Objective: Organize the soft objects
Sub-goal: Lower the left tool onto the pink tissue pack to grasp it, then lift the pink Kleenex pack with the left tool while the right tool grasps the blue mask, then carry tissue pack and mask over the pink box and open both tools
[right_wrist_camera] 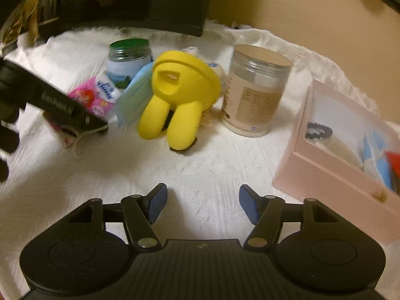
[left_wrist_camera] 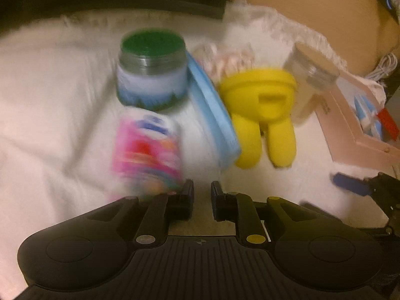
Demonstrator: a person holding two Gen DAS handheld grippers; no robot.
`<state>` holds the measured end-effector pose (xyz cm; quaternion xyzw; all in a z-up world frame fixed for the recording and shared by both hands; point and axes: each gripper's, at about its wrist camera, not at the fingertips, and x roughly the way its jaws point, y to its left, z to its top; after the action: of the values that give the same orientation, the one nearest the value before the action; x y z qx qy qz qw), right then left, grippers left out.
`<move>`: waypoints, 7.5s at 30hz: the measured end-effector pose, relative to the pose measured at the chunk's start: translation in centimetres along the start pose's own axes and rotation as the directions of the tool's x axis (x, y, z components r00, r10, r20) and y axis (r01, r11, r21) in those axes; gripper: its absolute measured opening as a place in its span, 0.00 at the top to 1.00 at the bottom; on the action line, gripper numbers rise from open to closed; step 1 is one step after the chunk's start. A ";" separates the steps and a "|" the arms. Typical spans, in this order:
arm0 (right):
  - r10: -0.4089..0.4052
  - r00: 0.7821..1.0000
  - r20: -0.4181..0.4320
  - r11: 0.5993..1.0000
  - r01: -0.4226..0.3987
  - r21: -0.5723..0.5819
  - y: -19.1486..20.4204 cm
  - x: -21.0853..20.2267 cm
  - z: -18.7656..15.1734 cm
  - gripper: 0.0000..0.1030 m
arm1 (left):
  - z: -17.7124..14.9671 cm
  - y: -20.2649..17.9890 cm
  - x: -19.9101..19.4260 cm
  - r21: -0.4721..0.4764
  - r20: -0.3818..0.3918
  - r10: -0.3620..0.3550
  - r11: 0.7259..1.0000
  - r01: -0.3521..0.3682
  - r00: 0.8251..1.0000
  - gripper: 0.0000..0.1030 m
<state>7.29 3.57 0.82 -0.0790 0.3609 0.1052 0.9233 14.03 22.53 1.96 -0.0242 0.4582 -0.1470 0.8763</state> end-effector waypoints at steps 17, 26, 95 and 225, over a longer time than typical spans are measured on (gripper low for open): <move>0.011 0.999 0.043 0.994 -0.015 0.112 -1.5 0.3 -1.3 0.20 | 0.0 1.3 -3.9 0.005 0.132 0.135 0.991 -0.136 0.982 0.78; 0.012 0.999 0.042 0.993 -0.016 0.114 -1.5 0.1 -1.3 0.19 | 0.5 2.2 -2.0 -0.025 0.079 0.013 1.000 -0.011 0.997 0.75; 0.075 0.997 0.010 0.994 -0.075 0.075 -1.2 0.8 -0.9 0.03 | 2.8 -0.8 0.8 0.180 0.102 0.038 0.982 -0.056 0.994 0.43; -0.195 0.976 0.099 0.965 0.173 0.196 -12.3 -6.8 5.7 0.53 | 8.3 -4.4 -3.9 0.362 0.173 -0.191 0.925 0.118 0.966 0.54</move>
<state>9.26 -7.98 10.46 -0.0191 0.3052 -0.0110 0.9520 17.65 18.68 10.59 0.0800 0.3286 -0.2914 0.8948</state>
